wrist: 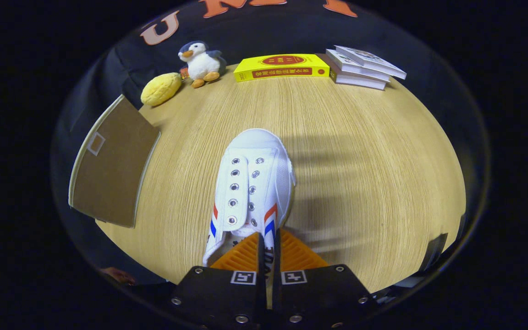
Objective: Open the storage box then place both shoes into the box .Put the left shoe in first, then the right shoe, with the right side of both shoes facing outward in a uniform manner.
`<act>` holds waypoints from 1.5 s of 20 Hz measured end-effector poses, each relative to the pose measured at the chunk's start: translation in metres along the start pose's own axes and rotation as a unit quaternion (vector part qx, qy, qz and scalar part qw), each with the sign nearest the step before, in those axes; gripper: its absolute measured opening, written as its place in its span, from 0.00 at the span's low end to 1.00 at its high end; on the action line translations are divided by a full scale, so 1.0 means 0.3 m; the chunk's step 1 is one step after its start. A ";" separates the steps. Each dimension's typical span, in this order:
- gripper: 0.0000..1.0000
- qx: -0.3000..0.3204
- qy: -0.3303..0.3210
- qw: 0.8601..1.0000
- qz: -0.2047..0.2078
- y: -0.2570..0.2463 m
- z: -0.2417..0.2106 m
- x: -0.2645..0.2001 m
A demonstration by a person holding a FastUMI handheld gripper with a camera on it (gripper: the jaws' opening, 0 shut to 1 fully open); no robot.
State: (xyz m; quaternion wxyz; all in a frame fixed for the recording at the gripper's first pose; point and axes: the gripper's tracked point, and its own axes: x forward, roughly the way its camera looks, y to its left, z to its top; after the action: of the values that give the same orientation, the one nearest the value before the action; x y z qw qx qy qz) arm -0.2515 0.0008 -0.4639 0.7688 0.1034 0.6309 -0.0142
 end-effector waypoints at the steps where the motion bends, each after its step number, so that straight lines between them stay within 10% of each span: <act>1: 0.02 0.014 -0.009 1.000 0.004 -0.002 0.009 -0.008; 10: 0.00 0.092 -0.061 0.991 0.081 0.161 0.181 -0.135; 30: 0.01 -0.067 -0.077 0.981 0.162 1.010 0.492 -0.387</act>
State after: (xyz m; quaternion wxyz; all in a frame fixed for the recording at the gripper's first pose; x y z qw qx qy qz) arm -0.0863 0.2585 -0.2813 0.8125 0.1516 0.5438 0.1451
